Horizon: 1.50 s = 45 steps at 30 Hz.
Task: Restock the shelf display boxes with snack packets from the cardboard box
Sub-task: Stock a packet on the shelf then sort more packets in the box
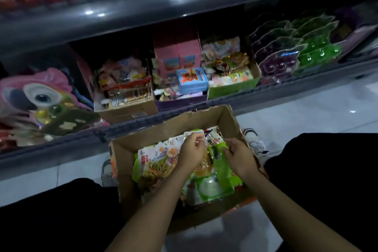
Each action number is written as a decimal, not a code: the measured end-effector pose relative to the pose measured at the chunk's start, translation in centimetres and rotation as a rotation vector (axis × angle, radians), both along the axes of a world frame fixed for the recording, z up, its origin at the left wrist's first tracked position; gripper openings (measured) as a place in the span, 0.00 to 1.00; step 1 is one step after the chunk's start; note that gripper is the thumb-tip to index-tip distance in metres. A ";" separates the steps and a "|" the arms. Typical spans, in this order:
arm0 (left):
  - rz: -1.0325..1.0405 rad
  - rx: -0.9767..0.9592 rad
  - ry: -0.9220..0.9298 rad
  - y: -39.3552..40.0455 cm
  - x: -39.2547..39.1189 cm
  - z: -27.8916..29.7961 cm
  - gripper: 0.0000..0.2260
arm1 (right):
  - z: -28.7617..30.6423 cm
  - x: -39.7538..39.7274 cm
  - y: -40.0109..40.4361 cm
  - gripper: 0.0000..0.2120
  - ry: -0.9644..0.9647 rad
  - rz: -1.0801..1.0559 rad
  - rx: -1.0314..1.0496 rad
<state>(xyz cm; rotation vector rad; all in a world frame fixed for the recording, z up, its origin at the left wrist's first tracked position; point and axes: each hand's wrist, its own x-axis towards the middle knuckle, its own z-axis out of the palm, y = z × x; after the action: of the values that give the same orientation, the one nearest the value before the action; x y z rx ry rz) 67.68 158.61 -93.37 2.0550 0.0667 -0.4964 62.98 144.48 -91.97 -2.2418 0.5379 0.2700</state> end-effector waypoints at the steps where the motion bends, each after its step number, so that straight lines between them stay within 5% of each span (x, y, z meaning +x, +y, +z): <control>1: -0.024 0.001 0.048 -0.1 -0.1 -0.8 0.11 | -0.7 -0.3 -0.2 0.16 0.053 0.004 -0.026; 12: 0.046 0.118 0.431 -2.5 -0.6 -7.8 0.14 | -6.2 -0.6 0.7 0.26 0.550 0.078 0.011; 19: 0.227 -0.116 0.593 -4.3 -1.4 -9.7 0.05 | -9.2 -0.9 0.7 0.27 0.676 -0.071 0.217; 22: 0.359 -0.230 0.705 -4.7 -1.7 -9.5 0.12 | -9.7 -1.2 0.5 0.25 0.650 -0.161 0.305; 29: 0.276 -0.321 0.784 -4.1 -1.8 -8.4 0.20 | -9.3 -0.8 -0.3 0.20 0.491 -0.379 0.455; 33: 0.287 -0.458 0.821 -3.4 -1.6 -7.1 0.38 | -8.8 -0.1 0.4 0.23 0.403 -0.412 0.559; 41: 0.323 -0.535 0.727 -1.8 -0.1 -1.0 0.17 | -1.2 1.6 2.5 0.19 0.236 -0.373 0.781; 45: 0.251 -0.563 0.466 -0.6 -0.2 2.3 0.09 | 3.3 1.8 3.1 0.17 0.154 -0.401 1.006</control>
<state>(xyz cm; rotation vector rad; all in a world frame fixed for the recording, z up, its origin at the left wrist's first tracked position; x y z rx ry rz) 67.46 158.03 -91.11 1.3324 0.4102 -0.7321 64.80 147.54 -88.69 -1.1232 0.7126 0.3941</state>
